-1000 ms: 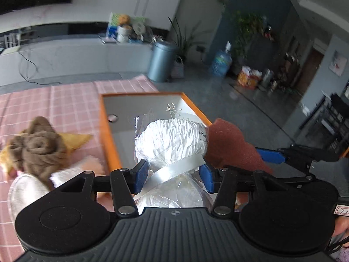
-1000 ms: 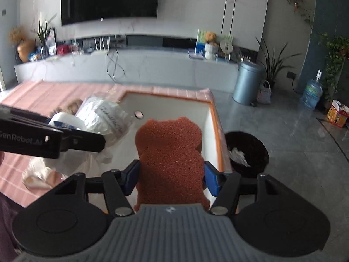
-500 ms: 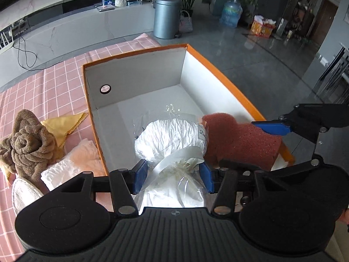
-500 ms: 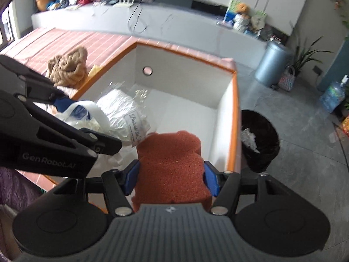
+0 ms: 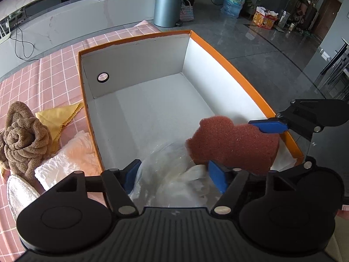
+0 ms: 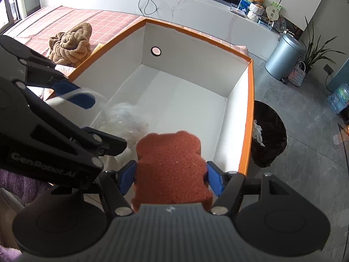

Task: Organize soft objects
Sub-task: 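Lower into the box and open both tools, releasing bundle and sponge, then move both open tools back over the remaining table items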

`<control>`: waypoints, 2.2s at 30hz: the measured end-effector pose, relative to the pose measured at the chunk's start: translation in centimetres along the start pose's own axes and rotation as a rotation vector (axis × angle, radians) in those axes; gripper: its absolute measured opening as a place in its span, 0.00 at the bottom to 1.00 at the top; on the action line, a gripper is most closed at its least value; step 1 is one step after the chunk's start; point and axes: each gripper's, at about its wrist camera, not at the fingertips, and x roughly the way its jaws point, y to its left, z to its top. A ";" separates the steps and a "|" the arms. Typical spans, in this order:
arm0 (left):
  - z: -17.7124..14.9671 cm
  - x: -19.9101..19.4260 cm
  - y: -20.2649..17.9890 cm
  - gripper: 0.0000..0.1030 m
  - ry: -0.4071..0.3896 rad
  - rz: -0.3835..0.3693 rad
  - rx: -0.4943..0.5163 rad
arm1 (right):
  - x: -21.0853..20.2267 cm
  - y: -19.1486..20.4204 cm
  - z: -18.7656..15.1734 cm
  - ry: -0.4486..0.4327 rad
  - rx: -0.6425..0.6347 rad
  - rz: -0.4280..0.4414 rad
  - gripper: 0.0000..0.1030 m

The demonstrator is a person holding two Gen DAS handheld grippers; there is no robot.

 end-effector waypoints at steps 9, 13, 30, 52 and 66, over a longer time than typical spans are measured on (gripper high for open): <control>-0.1 -1.0 0.6 0.86 -0.031 -0.035 -0.047 | -0.8 0.1 0.3 -0.024 0.004 -0.030 0.73; -0.2 -2.1 0.9 0.86 -0.069 -0.051 -0.049 | -1.9 0.3 0.5 -0.043 -0.011 -0.067 0.73; -3.8 -9.1 4.2 0.86 -0.387 -0.070 -0.082 | -6.9 3.7 0.1 -0.290 0.110 -0.175 0.73; -12.5 -12.4 13.6 0.81 -0.570 0.092 -0.314 | -4.8 14.9 2.2 -0.527 0.199 -0.079 0.85; -18.5 -10.0 19.0 0.79 -0.495 0.121 -0.400 | -0.7 21.0 2.4 -0.499 -0.011 -0.098 0.77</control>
